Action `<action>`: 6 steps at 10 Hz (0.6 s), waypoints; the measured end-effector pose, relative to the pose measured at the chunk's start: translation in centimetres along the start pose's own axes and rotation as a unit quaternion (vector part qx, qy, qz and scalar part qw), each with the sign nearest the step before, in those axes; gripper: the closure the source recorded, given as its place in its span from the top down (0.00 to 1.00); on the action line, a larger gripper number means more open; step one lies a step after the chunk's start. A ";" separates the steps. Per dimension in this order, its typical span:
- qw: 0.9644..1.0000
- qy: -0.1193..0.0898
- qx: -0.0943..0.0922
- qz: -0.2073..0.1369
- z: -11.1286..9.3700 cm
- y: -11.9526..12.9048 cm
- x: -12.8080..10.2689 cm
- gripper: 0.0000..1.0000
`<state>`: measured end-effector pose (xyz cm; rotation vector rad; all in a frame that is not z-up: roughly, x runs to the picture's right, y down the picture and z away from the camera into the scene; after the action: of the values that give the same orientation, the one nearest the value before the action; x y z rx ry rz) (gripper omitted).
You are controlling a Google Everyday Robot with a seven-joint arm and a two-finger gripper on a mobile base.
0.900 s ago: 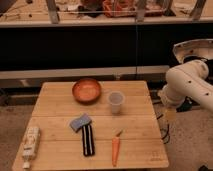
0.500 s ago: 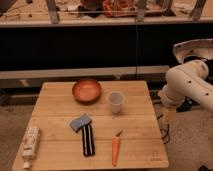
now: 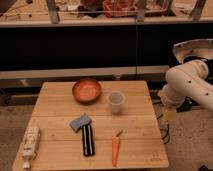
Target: Pick up the ceramic bowl
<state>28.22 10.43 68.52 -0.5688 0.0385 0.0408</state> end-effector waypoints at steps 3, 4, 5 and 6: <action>1.000 0.000 0.000 0.000 0.0 0.0 0.0 0.80; 1.000 0.000 0.000 0.000 0.0 0.0 0.0 0.80; 1.000 0.000 0.000 0.000 0.0 0.0 0.0 0.80; 1.000 0.003 0.004 -0.003 -0.2 -0.2 0.0 0.80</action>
<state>28.18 10.17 68.51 -0.5618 0.0424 0.0336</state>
